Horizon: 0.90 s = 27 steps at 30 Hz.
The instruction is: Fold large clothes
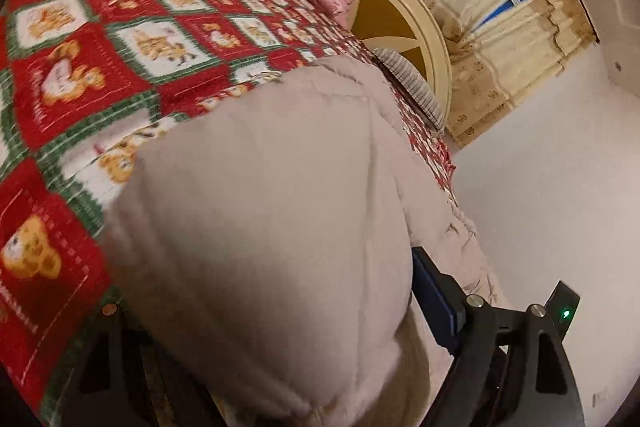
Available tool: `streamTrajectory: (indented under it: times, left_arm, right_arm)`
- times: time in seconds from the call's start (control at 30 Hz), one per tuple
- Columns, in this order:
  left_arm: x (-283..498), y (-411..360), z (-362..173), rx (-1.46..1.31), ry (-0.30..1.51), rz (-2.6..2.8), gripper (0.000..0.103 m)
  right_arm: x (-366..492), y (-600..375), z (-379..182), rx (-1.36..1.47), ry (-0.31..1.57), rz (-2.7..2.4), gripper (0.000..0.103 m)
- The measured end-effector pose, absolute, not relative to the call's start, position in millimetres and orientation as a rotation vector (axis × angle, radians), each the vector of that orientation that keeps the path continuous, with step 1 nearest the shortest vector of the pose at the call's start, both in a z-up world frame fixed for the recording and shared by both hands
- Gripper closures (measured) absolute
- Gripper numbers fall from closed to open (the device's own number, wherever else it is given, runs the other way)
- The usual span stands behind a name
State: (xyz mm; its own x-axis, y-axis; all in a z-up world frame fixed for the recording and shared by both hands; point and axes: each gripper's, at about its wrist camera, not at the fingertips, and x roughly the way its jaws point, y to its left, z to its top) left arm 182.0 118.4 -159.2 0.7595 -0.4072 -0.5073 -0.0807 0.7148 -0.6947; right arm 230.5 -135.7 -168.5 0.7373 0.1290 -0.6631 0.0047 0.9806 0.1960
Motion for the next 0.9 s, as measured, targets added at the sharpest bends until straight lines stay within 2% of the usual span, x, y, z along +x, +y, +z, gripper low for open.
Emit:
streamTrajectory:
  times: [0.13, 0.17, 0.27, 0.37, 0.53, 0.7, 0.9]
  left_arm:
    - [186, 113, -157, -0.744, 0.664, -0.269, 0.021]
    - [187, 113, -157, -0.756, 0.653, -0.302, 0.033]
    - [190, 118, -151, -0.781, 0.628, -0.421, 0.058]
    - [186, 119, -132, -0.733, 0.589, -0.507, 0.07]
    - [169, 125, -96, -0.636, 0.524, -0.607, 0.073]
    - [148, 144, -54, -0.485, 0.462, -0.638, 0.073]
    - [122, 146, -11, -0.225, 0.419, -0.642, 0.073]
  right_arm:
    - [235, -143, -170, 0.221, 0.769, 0.088, 0.089]
    - [236, -144, -171, 0.234, 0.769, 0.094, 0.089]
    - [237, -148, -174, 0.265, 0.788, 0.105, 0.089]
    - [238, -151, -174, 0.34, 0.831, 0.121, 0.089]
    - [228, -142, -177, 0.526, 0.884, 0.22, 0.089]
    - [216, -78, -175, 0.54, 0.912, 0.317, 0.088]
    - [213, 5, -184, 0.705, 0.954, 0.628, 0.09]
